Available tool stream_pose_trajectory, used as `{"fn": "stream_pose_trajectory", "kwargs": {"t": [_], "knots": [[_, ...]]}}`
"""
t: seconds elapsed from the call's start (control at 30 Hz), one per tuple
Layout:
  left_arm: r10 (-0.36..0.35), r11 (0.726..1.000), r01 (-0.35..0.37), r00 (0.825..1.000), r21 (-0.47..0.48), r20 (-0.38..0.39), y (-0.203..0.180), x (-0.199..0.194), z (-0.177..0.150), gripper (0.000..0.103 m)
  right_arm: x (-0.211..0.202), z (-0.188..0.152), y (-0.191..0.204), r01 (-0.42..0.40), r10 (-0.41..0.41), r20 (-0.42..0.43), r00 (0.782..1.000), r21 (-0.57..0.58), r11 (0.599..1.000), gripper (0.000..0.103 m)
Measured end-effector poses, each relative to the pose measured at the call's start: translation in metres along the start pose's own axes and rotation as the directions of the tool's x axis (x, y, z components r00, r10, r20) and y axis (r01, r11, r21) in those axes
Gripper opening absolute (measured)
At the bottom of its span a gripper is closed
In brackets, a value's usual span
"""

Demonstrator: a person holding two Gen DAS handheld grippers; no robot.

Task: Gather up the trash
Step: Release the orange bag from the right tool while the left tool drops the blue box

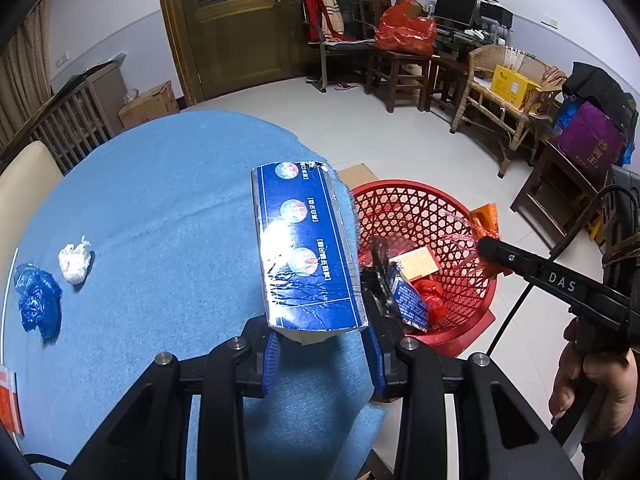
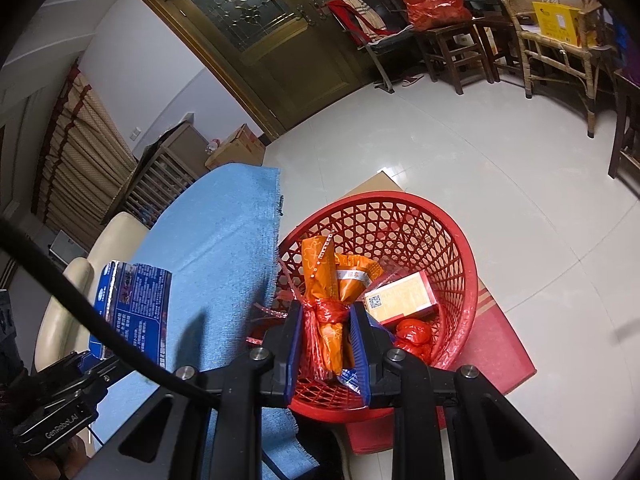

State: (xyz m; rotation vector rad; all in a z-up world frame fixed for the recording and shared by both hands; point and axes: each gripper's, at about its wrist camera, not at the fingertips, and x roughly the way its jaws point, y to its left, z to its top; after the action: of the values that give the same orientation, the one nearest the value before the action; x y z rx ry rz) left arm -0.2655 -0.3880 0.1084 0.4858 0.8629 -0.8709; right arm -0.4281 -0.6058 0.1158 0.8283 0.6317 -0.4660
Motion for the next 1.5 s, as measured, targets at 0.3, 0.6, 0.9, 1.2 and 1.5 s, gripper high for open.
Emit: {"fn": "stream_pose_trajectory", "kwargs": {"t": [0.3, 0.6, 0.9, 1.2, 1.5], "knots": [[-0.017, 1.000, 0.017, 1.000, 0.018, -0.006, -0.011, 0.006, 0.006, 0.038, 0.001, 0.003, -0.005, -0.001, 0.001, 0.004, 1.000, 0.004, 1.000, 0.024], [-0.042, 0.999, 0.043, 0.999, 0.028, -0.014, -0.021, 0.014, 0.011, 0.038, 0.001, 0.008, -0.008, 0.001, -0.001, 0.009, 1.000, 0.008, 1.000, 0.024], [-0.079, 0.996, 0.080, 0.997, 0.043, -0.019, -0.031, 0.022, 0.017, 0.038, 0.000, 0.014, -0.011, 0.008, -0.008, 0.018, 1.000, 0.015, 1.000, 0.025], [-0.105, 0.993, 0.106, 0.994, 0.054, -0.017, -0.037, 0.026, 0.021, 0.038, 0.008, 0.019, -0.017, 0.007, -0.007, 0.004, 1.000, 0.028, 1.000, 0.025], [-0.109, 0.992, 0.110, 0.994, 0.053, -0.023, -0.035, 0.029, 0.023, 0.038, 0.022, 0.032, -0.019, 0.015, -0.015, -0.012, 1.000, 0.027, 1.000, 0.028]]}}
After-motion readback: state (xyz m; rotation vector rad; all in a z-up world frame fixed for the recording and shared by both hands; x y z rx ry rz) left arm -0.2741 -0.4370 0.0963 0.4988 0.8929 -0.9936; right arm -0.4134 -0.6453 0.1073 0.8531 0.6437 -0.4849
